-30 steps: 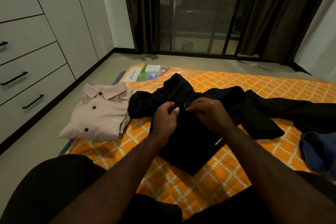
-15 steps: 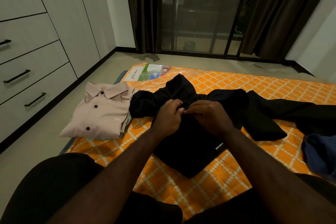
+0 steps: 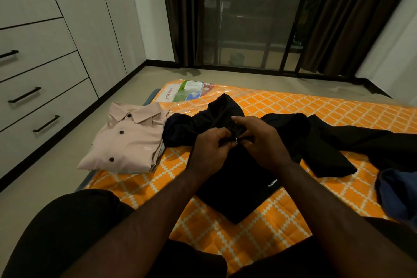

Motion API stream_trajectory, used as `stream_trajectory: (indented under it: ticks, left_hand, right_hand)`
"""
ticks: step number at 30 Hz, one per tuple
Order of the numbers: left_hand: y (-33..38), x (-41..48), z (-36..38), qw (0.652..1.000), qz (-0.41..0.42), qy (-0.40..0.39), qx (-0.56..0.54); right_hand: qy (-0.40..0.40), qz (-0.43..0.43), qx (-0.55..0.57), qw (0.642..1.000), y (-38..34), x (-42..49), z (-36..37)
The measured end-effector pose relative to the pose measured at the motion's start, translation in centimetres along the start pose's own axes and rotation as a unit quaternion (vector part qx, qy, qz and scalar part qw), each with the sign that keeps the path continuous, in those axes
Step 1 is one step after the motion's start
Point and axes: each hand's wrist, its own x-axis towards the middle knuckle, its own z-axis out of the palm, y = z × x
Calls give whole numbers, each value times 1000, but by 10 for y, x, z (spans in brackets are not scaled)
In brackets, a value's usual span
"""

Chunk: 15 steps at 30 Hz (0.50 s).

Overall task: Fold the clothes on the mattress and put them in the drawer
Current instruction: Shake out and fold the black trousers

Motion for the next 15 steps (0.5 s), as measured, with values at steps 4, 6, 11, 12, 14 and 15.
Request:
stream_trajectory:
  ticks: [4,6,11,12,14,15]
  left_hand:
    - [-1,-5,2,1000,16,7,-18]
    - [-1,-7,4,999,17,15,-22]
    - [5,-7,7,999,5,38,20]
    - [6,-7,8,999,-1,44,32]
    - [8,-8,9,997,-7,48,66]
    - [10,-9,9,995,-4,47,86]
  right_hand:
    - [-18,-6,-37,999,-5,1,4]
    - [-8,-10,-42,999,-6,2,6]
    - [34,22,-76,996,-4,1,12]
    - [40,28,-79,996,-4,1,14]
    - [44,32,-87,995,-6,1,19]
    - [44,34,-89,995,-7,2,21]
